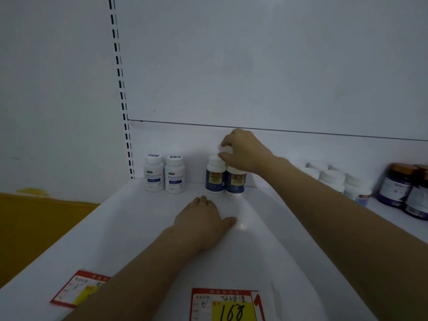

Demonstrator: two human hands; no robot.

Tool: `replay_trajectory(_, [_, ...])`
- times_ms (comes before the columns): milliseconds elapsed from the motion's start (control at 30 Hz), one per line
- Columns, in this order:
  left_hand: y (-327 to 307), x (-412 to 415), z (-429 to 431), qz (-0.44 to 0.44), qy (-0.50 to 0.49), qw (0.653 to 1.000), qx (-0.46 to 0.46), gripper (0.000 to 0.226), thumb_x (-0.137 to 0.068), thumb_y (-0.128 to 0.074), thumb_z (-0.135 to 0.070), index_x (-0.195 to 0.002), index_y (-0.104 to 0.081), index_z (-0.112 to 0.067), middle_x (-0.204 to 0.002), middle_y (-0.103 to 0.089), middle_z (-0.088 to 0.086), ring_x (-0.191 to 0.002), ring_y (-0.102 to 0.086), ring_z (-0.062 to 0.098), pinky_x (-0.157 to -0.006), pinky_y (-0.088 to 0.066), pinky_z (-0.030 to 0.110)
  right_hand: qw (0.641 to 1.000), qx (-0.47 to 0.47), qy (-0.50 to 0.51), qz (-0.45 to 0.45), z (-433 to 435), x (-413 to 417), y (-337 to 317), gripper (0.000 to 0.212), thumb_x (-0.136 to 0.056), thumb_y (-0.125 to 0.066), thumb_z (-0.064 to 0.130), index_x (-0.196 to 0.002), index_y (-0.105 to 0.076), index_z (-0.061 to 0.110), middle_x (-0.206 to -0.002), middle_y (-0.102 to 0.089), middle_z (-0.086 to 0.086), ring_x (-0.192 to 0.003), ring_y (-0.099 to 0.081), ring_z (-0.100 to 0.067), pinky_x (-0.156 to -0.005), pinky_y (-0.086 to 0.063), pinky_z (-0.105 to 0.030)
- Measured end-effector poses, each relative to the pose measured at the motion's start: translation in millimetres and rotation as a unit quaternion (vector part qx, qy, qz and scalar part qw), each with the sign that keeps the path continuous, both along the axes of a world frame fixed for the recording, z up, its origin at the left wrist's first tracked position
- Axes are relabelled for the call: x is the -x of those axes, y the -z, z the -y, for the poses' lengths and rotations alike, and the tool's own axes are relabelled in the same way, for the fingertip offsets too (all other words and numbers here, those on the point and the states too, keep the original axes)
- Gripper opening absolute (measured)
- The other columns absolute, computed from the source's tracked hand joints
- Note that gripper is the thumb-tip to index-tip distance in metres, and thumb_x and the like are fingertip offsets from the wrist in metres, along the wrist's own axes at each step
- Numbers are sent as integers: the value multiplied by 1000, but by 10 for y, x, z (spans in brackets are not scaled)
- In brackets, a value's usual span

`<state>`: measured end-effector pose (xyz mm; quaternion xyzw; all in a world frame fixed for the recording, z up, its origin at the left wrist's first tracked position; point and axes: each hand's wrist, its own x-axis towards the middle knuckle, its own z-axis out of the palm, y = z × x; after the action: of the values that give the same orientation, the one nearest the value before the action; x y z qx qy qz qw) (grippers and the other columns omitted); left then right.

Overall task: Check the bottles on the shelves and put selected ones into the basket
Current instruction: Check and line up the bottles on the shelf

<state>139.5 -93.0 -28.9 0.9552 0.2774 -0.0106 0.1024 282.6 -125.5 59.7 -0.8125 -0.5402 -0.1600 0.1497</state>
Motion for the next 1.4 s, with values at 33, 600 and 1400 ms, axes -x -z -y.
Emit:
replay_trajectory(33, [-48, 3, 6, 6, 1, 1000, -9, 74, -93, -32, -60, -144, -30, -6, -151, -30, 11, -137, -31, 23, -109, -29, 33, 1000, -4, 3, 2, 56, -4, -41, 41, -93, -55, 30, -127, -57, 7, -127, -53, -12, -116, -49, -24, -92, -39, -26])
replay_trajectory(600, [-480, -162, 322, 234, 0, 959, -158, 34, -97, -42, -38, -92, -62, -11, -88, -62, 5, -77, -57, 19, -70, -47, 32, 1000, -9, -5, 11, 1223, -523, -251, 33, -94, -50, 21, -120, -64, 7, -119, -62, -10, -107, -56, -23, -81, -37, -21])
replay_trajectory(1400, [27, -900, 1343, -15, -2, 1000, -20, 90, -90, -21, -68, -150, -4, -3, -159, -1, 13, -146, -3, 23, -118, -7, 34, 993, 115, 16, 5, 1554, -852, 113, 47, -96, -47, 42, -109, -60, -1, -109, -60, -17, -99, -55, -27, -74, -38, -27])
